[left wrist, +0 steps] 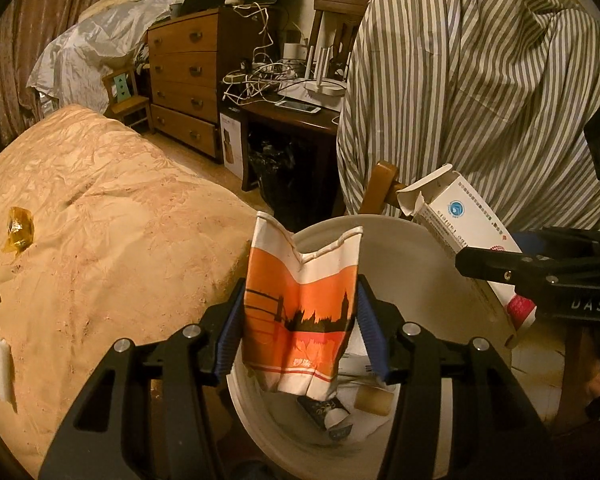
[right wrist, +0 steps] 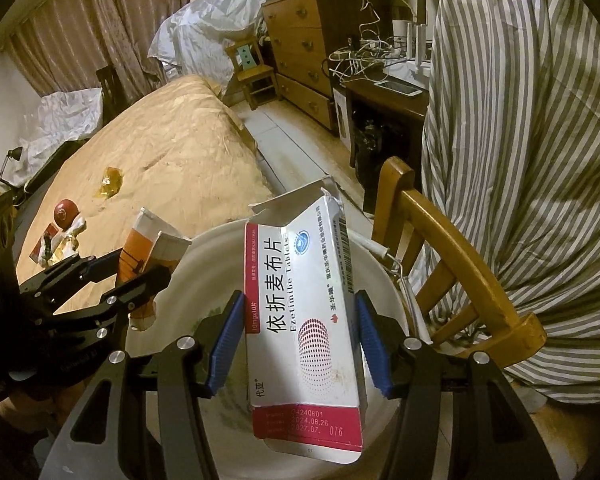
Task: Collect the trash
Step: 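Open both tools to drop the box and packet into the bucket, then move both open tools back over the trash pile on the bed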
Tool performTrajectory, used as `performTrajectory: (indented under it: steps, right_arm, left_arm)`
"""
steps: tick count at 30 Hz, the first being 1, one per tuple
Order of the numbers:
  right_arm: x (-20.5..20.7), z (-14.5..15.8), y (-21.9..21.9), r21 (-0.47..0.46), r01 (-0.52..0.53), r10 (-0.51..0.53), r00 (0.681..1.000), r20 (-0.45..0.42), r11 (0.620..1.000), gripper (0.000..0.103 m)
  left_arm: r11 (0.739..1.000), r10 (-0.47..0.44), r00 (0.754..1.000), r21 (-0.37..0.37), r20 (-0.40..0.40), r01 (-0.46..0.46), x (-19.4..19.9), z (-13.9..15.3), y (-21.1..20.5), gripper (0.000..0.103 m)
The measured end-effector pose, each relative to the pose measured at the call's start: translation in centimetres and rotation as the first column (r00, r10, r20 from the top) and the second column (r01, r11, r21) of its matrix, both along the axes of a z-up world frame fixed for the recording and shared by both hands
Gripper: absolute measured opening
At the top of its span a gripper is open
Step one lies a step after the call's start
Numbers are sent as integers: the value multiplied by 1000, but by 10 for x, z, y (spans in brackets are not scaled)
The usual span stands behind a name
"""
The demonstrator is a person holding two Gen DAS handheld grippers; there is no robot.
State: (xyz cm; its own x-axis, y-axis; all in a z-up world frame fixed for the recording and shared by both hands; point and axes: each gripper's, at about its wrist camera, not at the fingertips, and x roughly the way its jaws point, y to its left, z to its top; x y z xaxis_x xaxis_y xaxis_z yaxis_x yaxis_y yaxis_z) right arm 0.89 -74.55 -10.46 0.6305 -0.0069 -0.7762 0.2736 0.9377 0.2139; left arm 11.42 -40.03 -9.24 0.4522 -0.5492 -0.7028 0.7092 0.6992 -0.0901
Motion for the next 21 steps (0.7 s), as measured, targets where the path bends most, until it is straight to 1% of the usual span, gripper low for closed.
performTrajectory:
  steps: [2, 3, 5, 6, 14, 19, 21]
  right_arm:
    - [0, 1, 1, 4, 0, 0, 1000, 3, 1000, 58]
    - [1, 1, 1, 7, 1, -1, 1000, 5, 1000, 60]
    - [-1, 3, -1, 26, 6, -7, 1000, 16, 1000, 63]
    - [-1, 3, -1, 34, 11, -12, 1000, 21, 999, 66]
    - [-8, 15, 4, 33, 17, -19, 998, 59, 999, 66]
    - [-12, 25, 15, 10, 1, -2, 996, 88, 1000, 66]
    - [-14, 32, 24, -5, -16, 16, 994, 113, 1000, 66]
  left_arm:
    - [1000, 2, 1000, 0, 0, -2, 1, 1, -1, 52]
    - [1000, 4, 1000, 1, 1, -4, 1, 0, -3, 55]
    - [1000, 8, 1000, -3, 0, -8, 2, 0, -2, 68]
    - [1000, 15, 1000, -8, 1, -15, 3, 0, -1, 78]
    - [999, 36, 999, -16, 5, -36, 5, 1, 7, 79]
    - [999, 39, 999, -24, 13, -39, 3, 5, 17, 79]
    - [998, 49, 999, -26, 23, -49, 2, 8, 26, 79]
